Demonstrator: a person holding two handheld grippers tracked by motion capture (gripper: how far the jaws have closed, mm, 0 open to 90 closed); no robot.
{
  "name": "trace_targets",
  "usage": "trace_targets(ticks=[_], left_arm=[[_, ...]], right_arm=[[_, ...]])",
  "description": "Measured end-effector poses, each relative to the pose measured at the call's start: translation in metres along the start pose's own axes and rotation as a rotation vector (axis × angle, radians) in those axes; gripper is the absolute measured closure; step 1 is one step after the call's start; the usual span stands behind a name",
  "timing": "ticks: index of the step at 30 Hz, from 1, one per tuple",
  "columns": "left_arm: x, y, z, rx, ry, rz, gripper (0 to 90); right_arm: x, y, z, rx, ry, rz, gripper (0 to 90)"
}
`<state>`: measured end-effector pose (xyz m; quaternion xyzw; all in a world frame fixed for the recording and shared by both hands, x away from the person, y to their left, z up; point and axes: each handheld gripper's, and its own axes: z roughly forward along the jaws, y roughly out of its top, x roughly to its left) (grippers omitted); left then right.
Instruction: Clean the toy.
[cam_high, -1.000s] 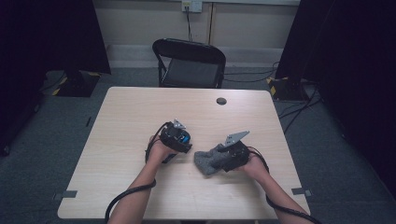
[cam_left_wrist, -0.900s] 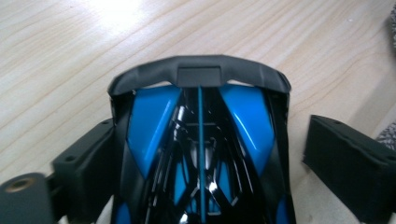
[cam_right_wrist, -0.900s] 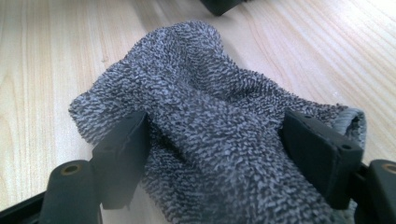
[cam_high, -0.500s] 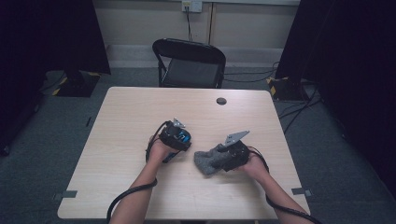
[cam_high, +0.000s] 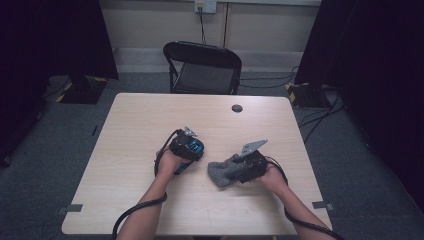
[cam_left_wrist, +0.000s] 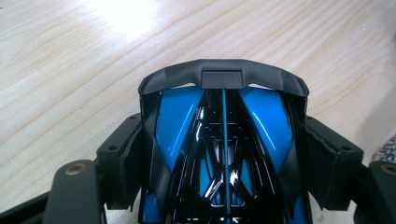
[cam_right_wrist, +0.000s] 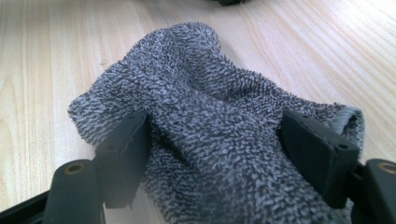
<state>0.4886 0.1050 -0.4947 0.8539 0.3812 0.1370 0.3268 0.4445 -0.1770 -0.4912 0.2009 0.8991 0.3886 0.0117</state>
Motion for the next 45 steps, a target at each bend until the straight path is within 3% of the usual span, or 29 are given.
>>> trace_targets(ticks=[4,14,19,24,30,32,43,45], left_arm=[[-0.001,-0.003,-0.001,-0.015,0.005,-0.006,25.4],[-0.002,-0.001,-0.003,0.020,0.005,-0.018,24.9],[-0.001,-0.002,-0.003,0.030,0.004,-0.003,21.3],[0.003,-0.003,-0.006,0.043,-0.017,-0.029,18.8],[0.000,-0.003,-0.005,0.042,0.009,-0.021,17.5],[-0.001,-0.001,-0.006,0.051,0.002,-0.008,24.9],[-0.005,-0.001,-0.009,0.066,0.034,-0.041,25.8],[-0.004,-0.003,-0.011,0.054,0.030,-0.057,25.8]], right_arm=[[0.000,0.000,0.000,0.001,-0.001,0.000,25.5],[0.000,0.001,0.001,0.004,-0.003,0.004,25.6],[-0.001,0.002,0.001,0.009,0.000,0.007,25.7],[-0.001,0.002,0.001,0.009,0.001,0.007,25.7],[-0.001,0.002,0.002,0.008,0.000,0.007,25.8],[-0.001,0.002,0.002,0.008,0.000,0.011,25.9],[-0.002,0.005,0.001,0.010,-0.001,0.018,24.8],[-0.001,0.008,-0.001,0.020,-0.006,-0.006,23.8]])
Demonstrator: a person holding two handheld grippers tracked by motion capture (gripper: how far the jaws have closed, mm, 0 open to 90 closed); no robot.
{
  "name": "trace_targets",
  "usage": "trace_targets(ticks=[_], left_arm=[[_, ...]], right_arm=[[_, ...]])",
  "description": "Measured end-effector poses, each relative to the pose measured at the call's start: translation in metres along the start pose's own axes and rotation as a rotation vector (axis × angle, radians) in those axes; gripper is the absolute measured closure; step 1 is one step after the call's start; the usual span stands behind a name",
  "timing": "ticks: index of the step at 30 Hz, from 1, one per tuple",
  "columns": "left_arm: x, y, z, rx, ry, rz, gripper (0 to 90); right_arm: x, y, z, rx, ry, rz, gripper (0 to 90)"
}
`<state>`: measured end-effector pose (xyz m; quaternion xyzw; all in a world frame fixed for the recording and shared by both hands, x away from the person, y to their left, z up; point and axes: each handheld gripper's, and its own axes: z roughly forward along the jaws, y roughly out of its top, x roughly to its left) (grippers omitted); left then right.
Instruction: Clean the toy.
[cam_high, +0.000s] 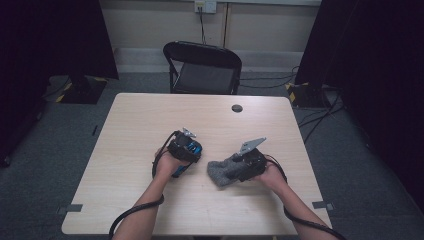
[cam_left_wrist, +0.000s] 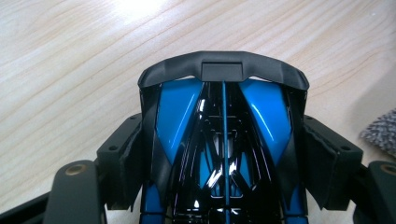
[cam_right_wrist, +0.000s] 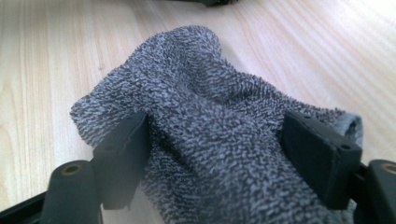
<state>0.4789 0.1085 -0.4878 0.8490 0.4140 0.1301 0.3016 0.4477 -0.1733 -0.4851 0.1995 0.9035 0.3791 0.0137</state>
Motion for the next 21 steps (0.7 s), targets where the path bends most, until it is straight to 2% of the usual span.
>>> trace_targets(ticks=[3,6,9,11,12,13,15,17,19,21], left_arm=[[0.003,-0.001,-0.005,-0.009,-0.010,-0.014,25.8],[0.004,-0.003,-0.010,-0.012,-0.017,-0.022,25.8],[0.004,-0.005,-0.014,-0.021,-0.036,-0.038,25.8],[0.003,-0.005,-0.017,-0.027,-0.045,-0.035,25.8],[0.003,-0.005,-0.018,-0.027,-0.052,-0.031,25.8],[0.002,-0.006,-0.019,-0.034,-0.057,-0.036,25.8],[0.001,-0.005,-0.022,-0.041,-0.072,-0.042,25.8],[0.000,-0.004,-0.025,-0.051,-0.075,-0.044,25.8],[-0.001,-0.003,-0.028,-0.054,-0.087,-0.043,25.8],[-0.004,-0.001,-0.032,-0.058,-0.094,-0.028,25.8]], right_arm=[[0.001,0.006,-0.004,0.002,-0.006,-0.014,23.3],[-0.001,0.011,-0.009,-0.032,0.007,0.003,24.0],[0.001,0.009,-0.003,0.018,0.013,-0.017,24.7],[0.003,0.005,0.003,0.053,0.004,-0.042,26.0],[0.004,0.003,0.005,0.049,0.004,-0.048,27.7],[0.003,0.002,0.006,0.043,-0.002,-0.035,29.9],[0.002,-0.001,0.005,0.031,0.000,-0.017,38.9],[0.001,0.000,0.002,0.042,-0.003,0.000,61.8],[0.000,0.002,0.001,0.055,-0.002,0.039,69.9],[-0.001,0.004,0.000,0.062,0.002,0.057,73.2]])
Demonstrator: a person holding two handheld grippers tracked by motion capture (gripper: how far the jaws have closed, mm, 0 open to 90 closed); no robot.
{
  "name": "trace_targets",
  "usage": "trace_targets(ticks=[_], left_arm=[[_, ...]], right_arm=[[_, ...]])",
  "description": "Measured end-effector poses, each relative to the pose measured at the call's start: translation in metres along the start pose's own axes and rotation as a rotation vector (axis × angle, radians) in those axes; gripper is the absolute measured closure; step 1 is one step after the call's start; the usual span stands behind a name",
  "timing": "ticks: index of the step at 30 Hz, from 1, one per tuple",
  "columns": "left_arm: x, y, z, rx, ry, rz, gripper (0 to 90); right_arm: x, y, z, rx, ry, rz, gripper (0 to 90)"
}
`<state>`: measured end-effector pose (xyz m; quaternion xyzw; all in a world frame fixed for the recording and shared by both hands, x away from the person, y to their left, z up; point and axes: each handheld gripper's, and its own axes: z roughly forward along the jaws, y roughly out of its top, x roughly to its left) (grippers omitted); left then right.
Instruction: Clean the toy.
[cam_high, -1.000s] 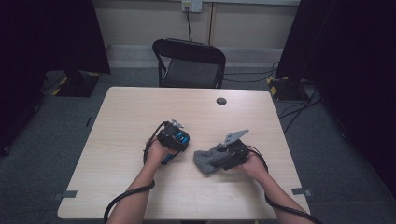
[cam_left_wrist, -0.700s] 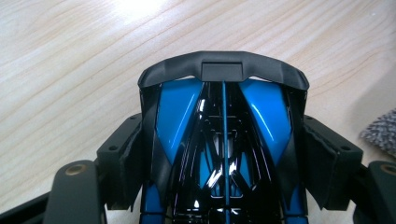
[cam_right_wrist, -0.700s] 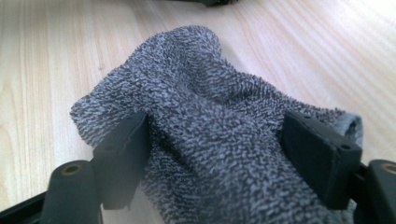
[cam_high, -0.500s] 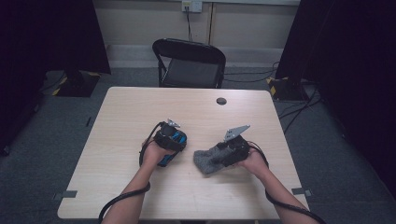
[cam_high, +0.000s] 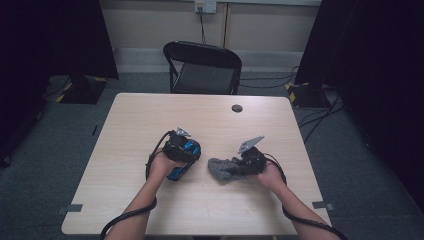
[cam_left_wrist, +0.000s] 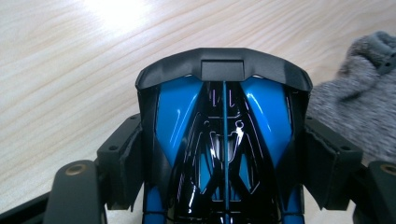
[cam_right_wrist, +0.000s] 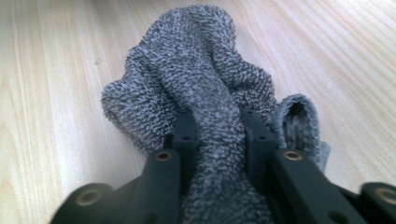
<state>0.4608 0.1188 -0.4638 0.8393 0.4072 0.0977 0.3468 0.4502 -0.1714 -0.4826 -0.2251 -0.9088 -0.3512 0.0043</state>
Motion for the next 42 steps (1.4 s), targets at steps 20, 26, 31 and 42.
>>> trace_targets(ticks=[20,26,31,42], left_arm=[[-0.049,0.029,-0.002,-0.019,-0.122,0.114,25.8],[-0.048,0.032,-0.001,-0.010,-0.116,0.113,25.8],[-0.044,0.031,-0.003,-0.005,-0.098,0.109,25.8],[-0.028,0.028,-0.007,0.017,-0.053,0.084,25.8]], right_arm=[[-0.030,0.064,-0.028,-0.165,-0.230,0.213,74.8],[-0.022,0.074,-0.015,-0.137,-0.196,0.189,74.7],[-0.017,0.078,-0.011,-0.123,-0.155,0.164,75.1],[-0.009,0.076,-0.018,-0.136,-0.091,0.111,75.6]])
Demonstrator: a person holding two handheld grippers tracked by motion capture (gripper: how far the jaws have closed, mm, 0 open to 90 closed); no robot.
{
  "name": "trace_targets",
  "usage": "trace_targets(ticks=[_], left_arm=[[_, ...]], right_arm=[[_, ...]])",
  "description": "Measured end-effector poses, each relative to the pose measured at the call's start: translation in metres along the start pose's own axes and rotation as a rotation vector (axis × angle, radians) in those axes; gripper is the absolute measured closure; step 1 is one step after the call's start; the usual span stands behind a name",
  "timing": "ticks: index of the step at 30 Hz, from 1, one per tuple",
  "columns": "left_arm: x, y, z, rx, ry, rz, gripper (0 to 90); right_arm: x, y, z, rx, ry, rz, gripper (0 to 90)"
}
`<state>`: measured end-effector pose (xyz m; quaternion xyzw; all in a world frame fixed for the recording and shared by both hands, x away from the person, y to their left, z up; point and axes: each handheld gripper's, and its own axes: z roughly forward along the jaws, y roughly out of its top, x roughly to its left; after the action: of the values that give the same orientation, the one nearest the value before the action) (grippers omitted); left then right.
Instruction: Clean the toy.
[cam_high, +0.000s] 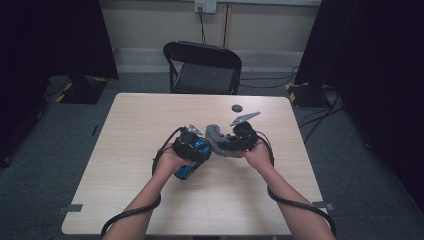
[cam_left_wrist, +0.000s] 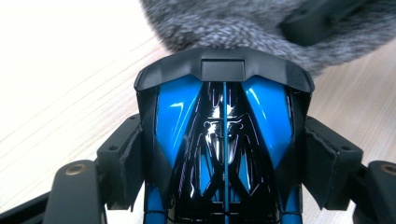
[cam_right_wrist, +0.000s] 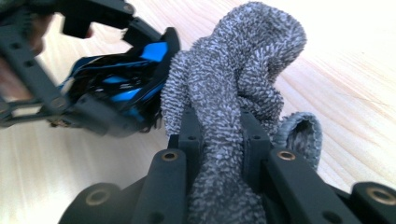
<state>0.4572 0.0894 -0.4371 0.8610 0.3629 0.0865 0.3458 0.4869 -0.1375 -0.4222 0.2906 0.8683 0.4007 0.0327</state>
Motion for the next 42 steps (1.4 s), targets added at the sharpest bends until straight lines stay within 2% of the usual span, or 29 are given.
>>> trace_targets(ticks=[8,16,19,26,32,37,42], left_arm=[[0.009,-0.001,-0.001,0.005,0.029,-0.024,25.8],[0.017,-0.002,-0.006,-0.002,0.034,-0.050,25.8],[0.016,-0.001,-0.008,-0.003,0.024,-0.050,25.8],[0.004,0.003,-0.010,-0.004,0.006,-0.006,25.8],[-0.006,0.005,-0.009,-0.013,-0.020,0.007,25.8],[-0.017,0.008,-0.006,-0.008,-0.043,0.038,25.8],[-0.023,0.011,-0.003,-0.011,-0.059,0.046,25.8]], right_arm=[[0.003,-0.009,-0.006,-0.003,0.042,-0.006,75.8],[0.006,-0.020,-0.011,-0.003,0.077,-0.008,75.8],[0.003,-0.021,-0.014,-0.002,0.055,-0.001,75.8],[-0.019,-0.018,-0.025,0.000,-0.027,0.047,75.8],[-0.032,-0.011,-0.031,-0.014,-0.088,0.079,75.7],[-0.033,0.001,-0.030,-0.016,-0.112,0.080,75.7],[-0.027,0.012,-0.022,-0.015,-0.107,0.067,75.7]])
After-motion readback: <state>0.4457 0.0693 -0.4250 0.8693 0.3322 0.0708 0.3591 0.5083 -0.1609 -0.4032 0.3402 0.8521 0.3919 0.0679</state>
